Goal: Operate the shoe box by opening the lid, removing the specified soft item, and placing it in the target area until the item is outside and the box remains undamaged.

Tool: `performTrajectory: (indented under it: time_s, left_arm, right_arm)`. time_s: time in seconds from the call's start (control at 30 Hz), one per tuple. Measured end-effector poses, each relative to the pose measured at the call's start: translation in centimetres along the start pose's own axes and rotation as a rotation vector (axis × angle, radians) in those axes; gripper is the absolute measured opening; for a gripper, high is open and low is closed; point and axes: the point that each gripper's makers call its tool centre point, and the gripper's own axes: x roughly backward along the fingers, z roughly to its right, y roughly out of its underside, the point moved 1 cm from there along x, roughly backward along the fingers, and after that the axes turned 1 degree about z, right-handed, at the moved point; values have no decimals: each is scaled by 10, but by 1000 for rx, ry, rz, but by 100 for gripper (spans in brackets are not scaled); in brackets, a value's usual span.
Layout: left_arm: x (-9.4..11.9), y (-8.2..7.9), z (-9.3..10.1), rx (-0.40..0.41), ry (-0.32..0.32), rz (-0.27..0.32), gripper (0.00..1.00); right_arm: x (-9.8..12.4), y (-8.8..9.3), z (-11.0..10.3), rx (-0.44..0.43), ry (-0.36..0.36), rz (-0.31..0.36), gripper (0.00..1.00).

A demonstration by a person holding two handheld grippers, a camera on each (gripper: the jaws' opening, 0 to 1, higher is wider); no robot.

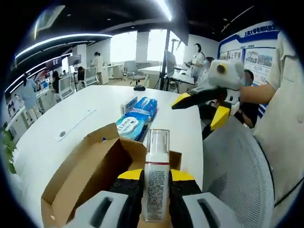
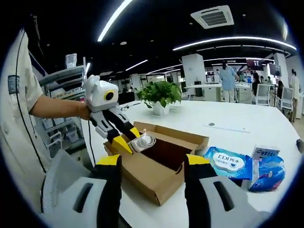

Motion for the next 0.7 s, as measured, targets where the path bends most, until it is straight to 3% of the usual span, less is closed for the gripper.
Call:
performTrajectory:
  time_s: [0.5, 0.7]
  left_arm:
    - [-19, -25, 36, 84, 48, 161, 20]
    - [-20, -32, 48, 122, 76, 222, 20]
  right_arm:
    - [-4, -12, -9, -99, -26, 63, 38]
    - [-8, -14, -14, -103, -44, 61, 33]
